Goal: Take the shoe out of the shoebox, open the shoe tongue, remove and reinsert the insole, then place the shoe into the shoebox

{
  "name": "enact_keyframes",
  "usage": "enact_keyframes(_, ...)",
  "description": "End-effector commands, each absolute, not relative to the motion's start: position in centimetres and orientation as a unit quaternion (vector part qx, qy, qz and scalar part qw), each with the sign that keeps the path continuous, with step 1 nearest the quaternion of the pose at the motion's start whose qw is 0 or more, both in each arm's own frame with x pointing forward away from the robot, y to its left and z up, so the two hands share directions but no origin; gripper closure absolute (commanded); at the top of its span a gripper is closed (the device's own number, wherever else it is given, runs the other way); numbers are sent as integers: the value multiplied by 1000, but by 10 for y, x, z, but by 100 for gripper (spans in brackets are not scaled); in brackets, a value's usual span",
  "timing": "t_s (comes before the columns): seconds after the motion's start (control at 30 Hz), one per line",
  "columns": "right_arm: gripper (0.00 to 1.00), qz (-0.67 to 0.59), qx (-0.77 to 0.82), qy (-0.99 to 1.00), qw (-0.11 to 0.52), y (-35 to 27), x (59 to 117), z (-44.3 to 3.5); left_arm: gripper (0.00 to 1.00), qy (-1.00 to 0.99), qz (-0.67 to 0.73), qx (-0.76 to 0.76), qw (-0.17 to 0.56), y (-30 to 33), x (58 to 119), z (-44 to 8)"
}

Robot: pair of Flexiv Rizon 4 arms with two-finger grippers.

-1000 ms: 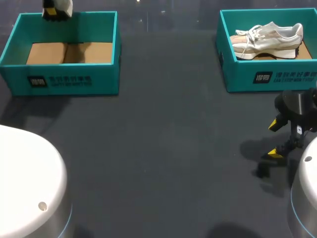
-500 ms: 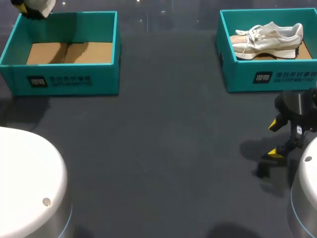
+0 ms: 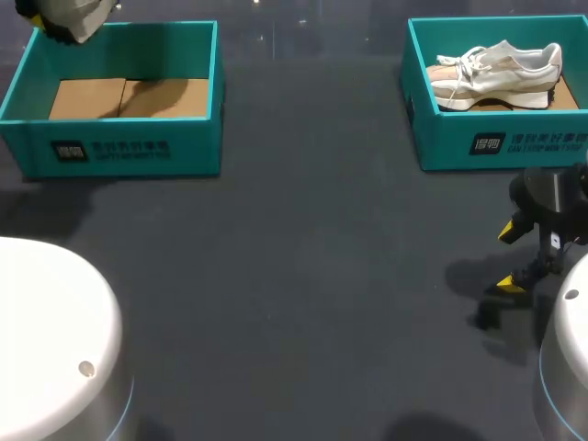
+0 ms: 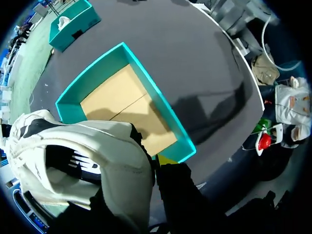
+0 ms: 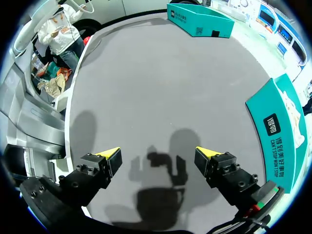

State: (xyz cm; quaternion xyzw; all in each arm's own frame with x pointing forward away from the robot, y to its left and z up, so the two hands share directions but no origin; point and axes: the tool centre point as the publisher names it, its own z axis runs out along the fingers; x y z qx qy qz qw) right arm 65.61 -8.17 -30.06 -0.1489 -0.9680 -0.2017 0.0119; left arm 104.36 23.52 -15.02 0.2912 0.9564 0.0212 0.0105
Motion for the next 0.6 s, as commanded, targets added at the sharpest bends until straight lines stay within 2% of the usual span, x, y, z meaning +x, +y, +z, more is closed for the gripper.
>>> enact_keyframes(0.03, 0, -201, -150, -968, 11, -81, 655, -300, 100, 867, 40, 497, -22, 249, 1047, -144)
enact_keyframes(0.1, 0, -201, -150, -968, 11, -81, 655, -300, 100, 828, 74, 556, -18, 253, 1044, -144)
enact_keyframes(0.53, 0, -201, -150, -968, 11, -81, 655, -300, 100, 828, 74, 556, -18, 253, 1044, -144)
enact_keyframes(0.6, 0, -201, -150, -968, 11, -81, 655, -300, 100, 801, 78, 593, -16, 259, 1049, -147)
